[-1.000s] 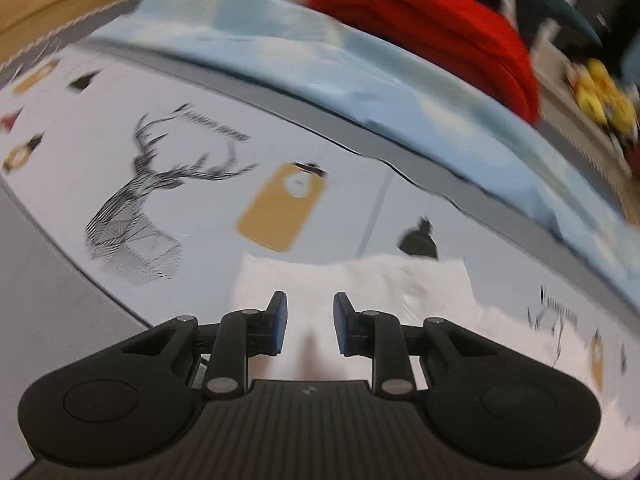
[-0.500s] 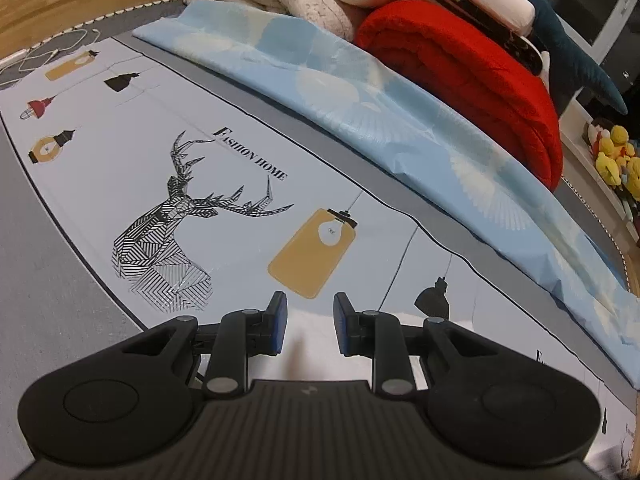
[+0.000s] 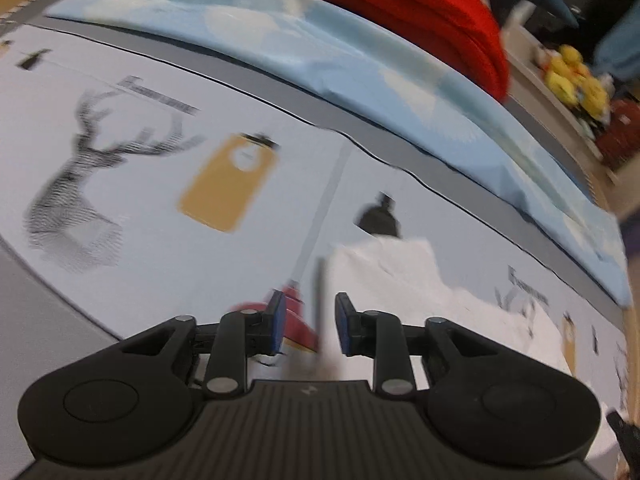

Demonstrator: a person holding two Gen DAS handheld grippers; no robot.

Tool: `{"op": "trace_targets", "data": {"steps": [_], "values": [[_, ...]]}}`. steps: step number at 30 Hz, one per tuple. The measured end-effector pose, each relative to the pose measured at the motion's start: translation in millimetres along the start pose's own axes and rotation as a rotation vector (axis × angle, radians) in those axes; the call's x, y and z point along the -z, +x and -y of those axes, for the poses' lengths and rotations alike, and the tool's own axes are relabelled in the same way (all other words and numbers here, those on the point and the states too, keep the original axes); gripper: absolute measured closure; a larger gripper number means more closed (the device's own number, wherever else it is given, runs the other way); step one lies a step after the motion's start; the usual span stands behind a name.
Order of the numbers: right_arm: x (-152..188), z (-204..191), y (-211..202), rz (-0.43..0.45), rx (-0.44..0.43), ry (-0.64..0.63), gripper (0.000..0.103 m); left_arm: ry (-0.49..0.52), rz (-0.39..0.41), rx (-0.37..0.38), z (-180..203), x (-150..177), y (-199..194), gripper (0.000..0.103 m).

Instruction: Fold small clothes

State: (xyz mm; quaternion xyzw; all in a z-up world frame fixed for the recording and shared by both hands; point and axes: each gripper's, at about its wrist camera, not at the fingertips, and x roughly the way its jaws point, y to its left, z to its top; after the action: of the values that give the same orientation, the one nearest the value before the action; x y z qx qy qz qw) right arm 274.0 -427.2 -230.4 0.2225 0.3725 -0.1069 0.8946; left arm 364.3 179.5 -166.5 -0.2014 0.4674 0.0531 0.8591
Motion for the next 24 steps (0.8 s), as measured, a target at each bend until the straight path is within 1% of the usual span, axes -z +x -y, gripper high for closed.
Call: {"op": "trace_targets", "data": {"steps": [1, 3, 4, 5, 6, 7, 9, 11, 12, 13, 14, 16, 17, 18, 19, 20, 21, 22, 23, 24], "values": [[0, 0, 1, -0.006, 0.0, -0.001, 0.103, 0.017, -0.007, 0.014, 3, 4, 6, 0.063], [0, 0, 1, -0.014, -0.023, 0.0, 0.103, 0.026, -0.02, 0.033, 7, 9, 19, 0.058], [1, -2, -1, -0.018, -0.033, -0.004, 0.103, 0.03, -0.018, 0.05, 8, 11, 25, 0.05], [0, -2, 0, -0.023, -0.045, -0.008, 0.103, 0.035, -0.025, 0.048, 10, 13, 32, 0.045], [0, -3, -1, -0.024, -0.06, -0.013, 0.103, 0.035, -0.035, 0.026, 11, 15, 38, 0.043], [-1, -5, -2, -0.022, -0.071, -0.018, 0.103, 0.033, -0.036, 0.008, 12, 16, 44, 0.043], [-3, -7, -4, -0.02, -0.086, -0.026, 0.103, 0.035, -0.041, 0.003, 13, 19, 55, 0.043], [-6, -9, -8, -0.009, -0.116, -0.026, 0.103, 0.043, -0.068, -0.02, 14, 23, 66, 0.049], [-8, -10, -13, 0.015, -0.15, -0.02, 0.103, 0.052, -0.073, -0.016, 14, 24, 68, 0.071], [-11, -13, -21, 0.056, -0.207, -0.018, 0.103, 0.071, -0.074, -0.004, 15, 23, 68, 0.1], [-14, -16, -31, 0.103, -0.267, -0.026, 0.103, 0.083, -0.064, -0.005, 15, 21, 66, 0.099], [-16, -20, -54, 0.21, -0.388, -0.039, 0.103, 0.096, -0.01, -0.002, 16, 15, 53, 0.1], [-16, -20, -58, 0.222, -0.406, -0.041, 0.103, 0.104, 0.01, -0.006, 16, 12, 47, 0.1], [-15, -20, -55, 0.203, -0.377, -0.064, 0.103, 0.116, 0.023, -0.016, 16, 9, 43, 0.1], [-12, -21, -46, 0.155, -0.304, -0.103, 0.103, 0.125, 0.026, -0.028, 14, 7, 41, 0.1], [-7, -23, -29, 0.058, -0.181, -0.171, 0.103, 0.13, 0.017, -0.036, 12, 5, 42, 0.099], [2, -25, -7, -0.07, -0.061, -0.245, 0.102, 0.133, 0.001, -0.046, 11, 3, 44, 0.098], [15, -24, 16, -0.208, 0.074, -0.32, 0.102, 0.147, -0.019, -0.083, 9, 3, 48, 0.097], [27, -19, 28, -0.262, 0.18, -0.344, 0.102, 0.163, -0.025, -0.133, 9, 3, 48, 0.097], [29, -14, 28, -0.249, 0.188, -0.308, 0.101, 0.174, -0.015, -0.172, 9, 3, 46, 0.097]]}}
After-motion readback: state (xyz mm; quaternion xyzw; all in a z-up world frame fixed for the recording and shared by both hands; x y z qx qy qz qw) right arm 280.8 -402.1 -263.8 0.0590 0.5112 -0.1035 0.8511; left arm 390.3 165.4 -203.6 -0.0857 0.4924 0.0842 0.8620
